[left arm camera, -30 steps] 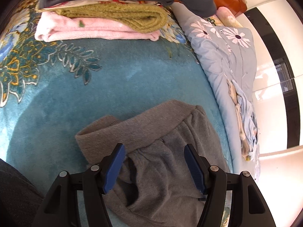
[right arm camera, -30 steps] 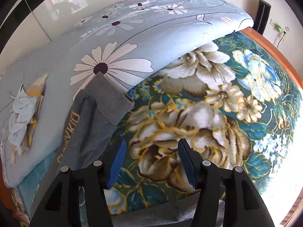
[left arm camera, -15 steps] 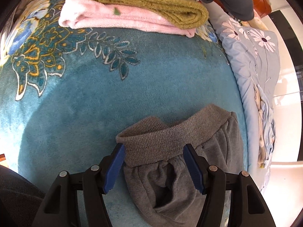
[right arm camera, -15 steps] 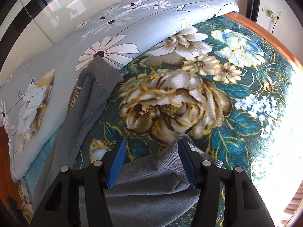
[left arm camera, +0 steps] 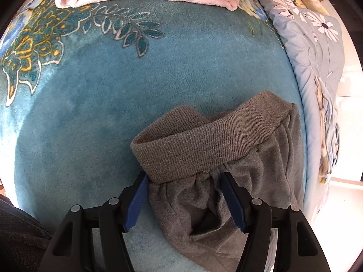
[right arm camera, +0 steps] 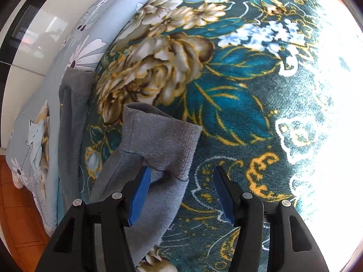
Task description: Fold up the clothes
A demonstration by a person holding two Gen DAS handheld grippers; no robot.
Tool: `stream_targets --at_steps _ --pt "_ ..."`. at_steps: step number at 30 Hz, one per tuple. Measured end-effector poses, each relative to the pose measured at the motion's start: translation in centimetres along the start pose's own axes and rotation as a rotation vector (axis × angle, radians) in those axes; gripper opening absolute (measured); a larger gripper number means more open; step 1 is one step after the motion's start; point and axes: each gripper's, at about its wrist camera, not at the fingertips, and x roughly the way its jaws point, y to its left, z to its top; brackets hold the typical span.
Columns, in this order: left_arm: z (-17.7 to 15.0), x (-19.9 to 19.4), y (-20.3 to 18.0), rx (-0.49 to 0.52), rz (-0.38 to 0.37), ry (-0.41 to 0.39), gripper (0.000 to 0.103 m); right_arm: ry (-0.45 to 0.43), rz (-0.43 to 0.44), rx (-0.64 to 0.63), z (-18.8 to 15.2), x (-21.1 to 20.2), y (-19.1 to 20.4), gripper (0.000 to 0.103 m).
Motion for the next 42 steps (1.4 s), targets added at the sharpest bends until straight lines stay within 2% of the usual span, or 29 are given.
stream_targets --at_steps 6,8,9,10,11,12,13,14,16,19,22,25,28,31,34,38,42 --pt "0.0 0.1 0.1 -0.009 -0.009 0.006 0.067 0.025 0.015 0.014 -0.7 1.2 -0.3 0.058" --pt "0.0 0.1 0.2 -0.011 -0.012 0.004 0.066 0.024 0.022 0.015 -0.7 1.4 0.1 0.045" --pt "0.0 0.1 0.2 -0.012 -0.013 0.003 0.065 0.029 0.044 0.023 -0.6 1.5 0.4 0.026" --pt "0.0 0.1 0.2 -0.013 -0.014 0.002 0.062 0.034 0.066 0.031 -0.6 1.6 0.7 0.019" --pt "0.1 0.1 0.2 -0.014 -0.016 0.001 0.061 0.038 0.087 0.039 -0.6 1.8 0.9 0.018" --pt "0.1 0.0 0.2 -0.013 -0.018 -0.001 0.056 0.038 0.101 0.041 -0.7 1.9 1.5 0.014" --pt "0.0 0.0 0.1 -0.009 -0.024 -0.005 0.046 0.038 0.118 0.034 -0.8 1.9 2.1 0.012" --pt "0.1 -0.1 0.1 -0.004 -0.031 -0.01 0.041 0.04 0.136 0.022 -1.0 1.9 2.9 0.012" --pt "0.0 -0.4 -0.1 0.007 -0.051 -0.02 0.026 0.042 0.171 -0.009 -1.3 1.6 4.7 0.01" --pt "0.0 -1.1 -0.2 0.018 -0.091 -0.053 0.019 0.022 0.208 -0.082 -1.3 0.0 7.6 0.009" --pt "0.0 -2.0 0.2 0.003 -0.151 -0.1 0.017 -0.062 0.228 -0.127 -0.2 -2.4 9.1 0.008" --pt "-0.5 -2.7 0.4 -0.022 -0.223 -0.135 0.016 -0.099 0.214 -0.098 1.1 -3.3 8.5 0.008" --pt "-0.4 -3.6 0.4 -0.039 -0.302 -0.17 0.016 -0.089 0.172 -0.092 0.9 -2.5 7.8 0.008" --pt "-0.6 -4.2 0.5 -0.036 -0.349 -0.198 0.015 -0.077 0.181 -0.051 0.6 -1.7 7.2 0.008" --pt "-0.3 -4.9 0.2 -0.02 -0.421 -0.238 0.014 -0.098 0.212 -0.082 0.7 -2.6 8.0 0.008" --pt "0.1 -4.8 0.2 -0.021 -0.445 -0.233 0.014 -0.152 0.243 -0.157 1.5 -4.6 9.1 0.008" --pt "0.0 -5.0 0.1 -0.011 -0.44 -0.213 0.014 -0.139 0.269 -0.105 2.5 -3.7 9.6 0.008"
